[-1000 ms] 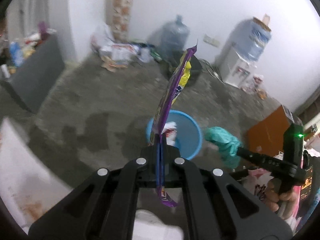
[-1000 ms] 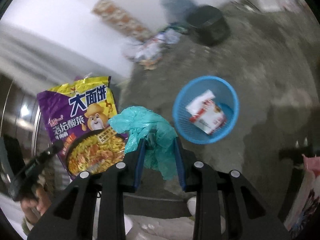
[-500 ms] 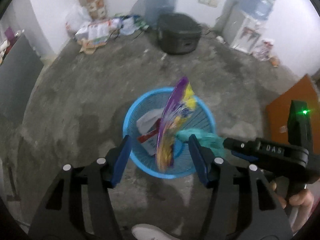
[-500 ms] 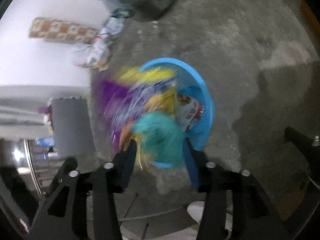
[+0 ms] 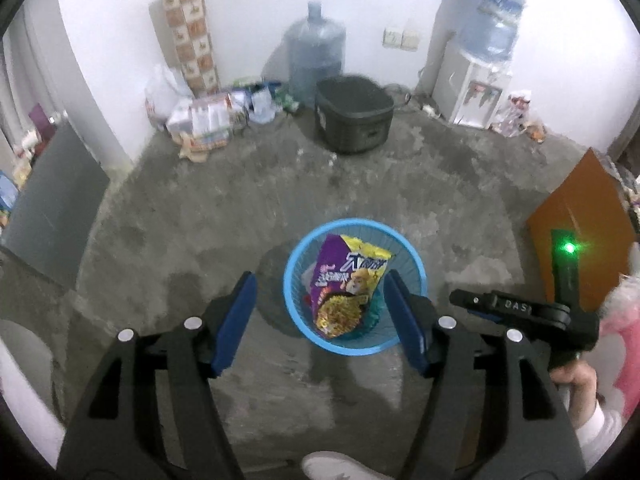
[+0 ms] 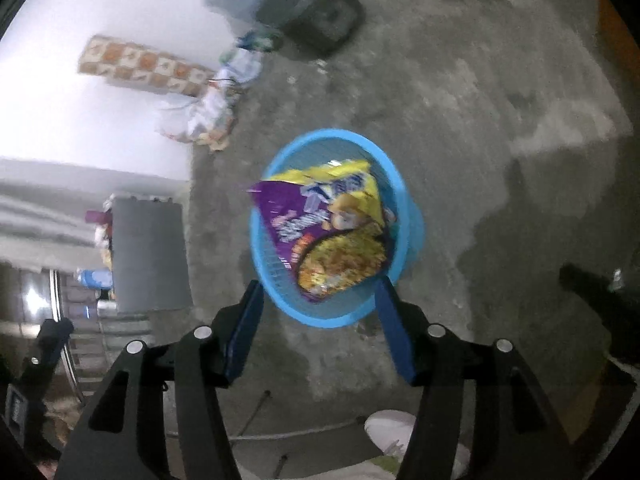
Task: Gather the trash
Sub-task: 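Carry both bags over the blue wastebasket and open both grippers, then move both tools back toward the remaining trash on the table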
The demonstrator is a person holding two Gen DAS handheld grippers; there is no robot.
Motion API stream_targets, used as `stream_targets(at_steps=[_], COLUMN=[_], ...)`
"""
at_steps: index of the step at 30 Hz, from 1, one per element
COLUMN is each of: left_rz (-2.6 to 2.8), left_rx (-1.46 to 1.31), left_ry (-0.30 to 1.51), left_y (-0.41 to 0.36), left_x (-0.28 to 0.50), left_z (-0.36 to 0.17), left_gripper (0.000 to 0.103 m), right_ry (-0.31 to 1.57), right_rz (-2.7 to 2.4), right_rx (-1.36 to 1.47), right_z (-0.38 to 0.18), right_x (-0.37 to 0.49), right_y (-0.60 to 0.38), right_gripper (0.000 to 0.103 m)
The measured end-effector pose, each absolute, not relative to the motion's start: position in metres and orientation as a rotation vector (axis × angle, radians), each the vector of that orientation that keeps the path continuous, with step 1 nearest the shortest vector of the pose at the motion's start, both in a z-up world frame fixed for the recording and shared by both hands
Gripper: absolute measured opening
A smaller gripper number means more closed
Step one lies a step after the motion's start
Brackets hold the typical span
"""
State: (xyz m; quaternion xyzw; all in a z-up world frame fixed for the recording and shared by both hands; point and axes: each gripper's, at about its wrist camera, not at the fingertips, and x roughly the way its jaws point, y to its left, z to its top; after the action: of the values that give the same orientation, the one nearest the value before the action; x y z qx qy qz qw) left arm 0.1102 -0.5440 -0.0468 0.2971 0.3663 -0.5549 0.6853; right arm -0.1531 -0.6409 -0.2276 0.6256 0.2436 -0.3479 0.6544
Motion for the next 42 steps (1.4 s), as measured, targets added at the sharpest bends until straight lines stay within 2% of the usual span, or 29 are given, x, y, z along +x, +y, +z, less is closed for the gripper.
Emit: stream_targets(at_steps=[3, 9, 17, 23, 30, 37, 42], left_rz=[-1.266, -1.187, -0.858, -0.653, -0.552, -0.563, -0.550], left_rx=[0.637, 0.501, 0.304, 0.164, 0.021, -0.101, -0.104], left_ry=[0.780, 0.741, 0.645, 0.663, 0.668, 0.730, 0.715], left_y=[-0.505, -0.377, -0.170, -0.029, 0.075, 0.114, 0.128], left_x=[0.115, 0.142, 0.176, 0.172, 0.147, 0.137, 0.128], left_z=[-0.004, 0.085, 0.147, 0.144, 0.118, 0.076, 0.055], left_gripper=[0.062, 0.062, 0.062, 0.062, 0.062, 0.062, 0.057], right_ry=[0.542, 0.561, 0.655, 0.735, 0.800, 0.898, 0.976], right_rz=[-0.761, -0.667, -0.312, -0.009, 0.207, 0.330, 0.388], right_rx=[1.308, 1.136, 0.972, 0.914, 0.817, 0.731, 0.683], right_z=[-0.190, -0.124, -0.058, -0.030, 0.002, 0.021, 0.022], right_x=[-0.144, -0.119, -0.059, -0.006, 0.042, 0.087, 0.120], right_y=[-0.629, -0.594, -0.504, -0.424, -0.342, -0.271, -0.229], right_gripper=[0.057, 0.057, 0.057, 0.057, 0.057, 0.057, 0.057])
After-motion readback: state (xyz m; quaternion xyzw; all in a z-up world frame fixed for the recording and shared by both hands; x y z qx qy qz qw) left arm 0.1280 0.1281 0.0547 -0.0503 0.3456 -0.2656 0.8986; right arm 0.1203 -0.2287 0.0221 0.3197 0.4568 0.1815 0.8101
